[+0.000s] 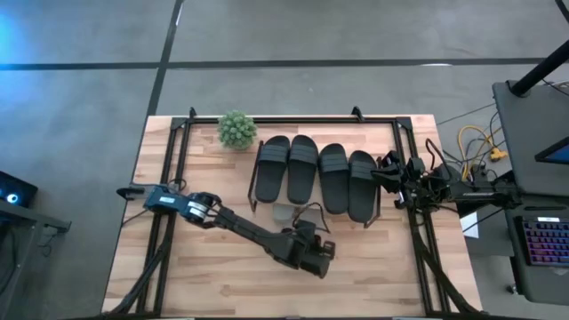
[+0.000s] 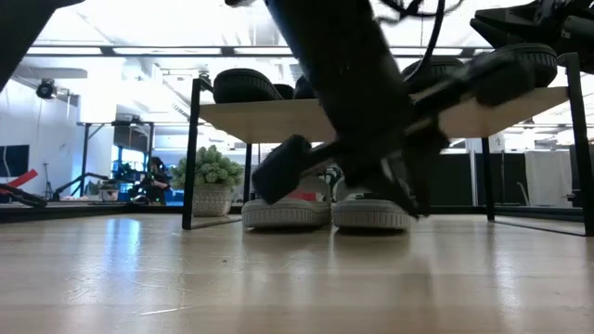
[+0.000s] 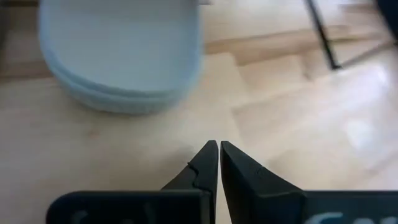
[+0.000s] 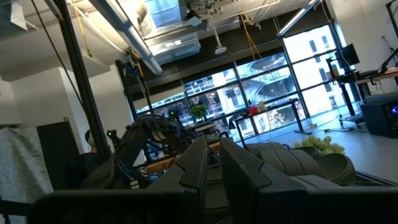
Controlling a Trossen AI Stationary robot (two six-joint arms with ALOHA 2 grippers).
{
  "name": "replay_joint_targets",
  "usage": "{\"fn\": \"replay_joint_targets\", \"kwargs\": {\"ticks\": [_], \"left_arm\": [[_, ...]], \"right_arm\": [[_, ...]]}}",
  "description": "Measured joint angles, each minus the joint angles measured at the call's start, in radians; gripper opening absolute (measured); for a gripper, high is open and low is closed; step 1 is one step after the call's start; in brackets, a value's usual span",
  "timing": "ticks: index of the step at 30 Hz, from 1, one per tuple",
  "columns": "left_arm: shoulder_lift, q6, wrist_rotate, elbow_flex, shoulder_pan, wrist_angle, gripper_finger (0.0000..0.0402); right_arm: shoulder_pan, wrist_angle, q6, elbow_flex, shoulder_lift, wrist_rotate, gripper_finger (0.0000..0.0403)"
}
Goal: Pick and place slides into the shelf
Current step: Return to Home Position
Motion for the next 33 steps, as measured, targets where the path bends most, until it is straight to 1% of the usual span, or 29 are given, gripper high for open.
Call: {"fn": "replay_joint_targets", "kwargs": {"ticks": [3, 7, 9, 12, 15, 17, 20, 23, 25, 27, 29, 31, 32, 33], "left_arm": [[-0.01, 0.034, -0.013, 0.019, -0.025, 0.01, 0.0004], [-0.039, 0.036, -0.013, 0.027, -0.078, -0.01, 0.0004], [-0.068, 0.001, -0.018, 0.03, -0.103, -0.097, 0.0004], [-0.115, -0.122, -0.003, 0.032, -0.14, -0.267, 0.0004], [-0.176, -0.136, -0.008, 0.024, -0.179, -0.378, 0.0004], [-0.231, -0.096, -0.048, 0.023, -0.203, -0.41, 0.0004], [-0.318, -0.069, -0.168, 0.023, -0.225, -0.401, 0.0004], [-0.398, -0.068, -0.297, 0.023, -0.221, -0.38, 0.0004], [-0.455, -0.057, -0.353, 0.023, -0.212, -0.342, 0.0004], [-0.509, 0.03, -0.417, 0.022, -0.208, -0.291, 0.0004], [-0.558, 0.19, -0.538, 0.022, -0.206, -0.19, 0.0004], [-0.6, 0.43, -0.653, 0.022, -0.198, -0.048, 0.0004], [-0.617, 0.575, -0.686, 0.022, -0.189, 0.04, 0.0004], [-0.636, 0.73, -0.697, 0.022, -0.178, 0.132, 0.0005]], "right_arm": [[0.0, 0.0, 0.0, 0.0, 0.0, 0.0, 0.0038], [0.0, 0.0, 0.0, 0.0, 0.0, 0.0, 0.0038], [0.0, 0.0, 0.0, 0.0, 0.0, 0.0, 0.0038], [0.0, 0.0, 0.0, 0.0, 0.0, 0.0, 0.0038], [0.0, 0.0, 0.0, 0.0, 0.0, 0.0, 0.0038], [0.0, 0.0, 0.0, 0.0, 0.0, 0.0, 0.0038], [0.0, 0.0, 0.0, 0.0, 0.0, 0.0, 0.0038], [0.0, 0.0, 0.0, 0.0, 0.0, 0.0, 0.0038], [0.0, -0.001, 0.0, 0.0, 0.0, 0.0, 0.0038], [0.0, -0.001, 0.0, 0.0, 0.0, 0.0, 0.0038], [0.0, 0.0, 0.0, 0.0, 0.0, 0.0, 0.0038], [0.0, 0.0, 0.0, 0.0, 0.0, 0.0, 0.0038], [0.0, 0.0, 0.0, 0.0, 0.0, 0.0, 0.0038], [0.0, 0.0, 0.0, 0.0, 0.0, 0.0, 0.0038]]}}
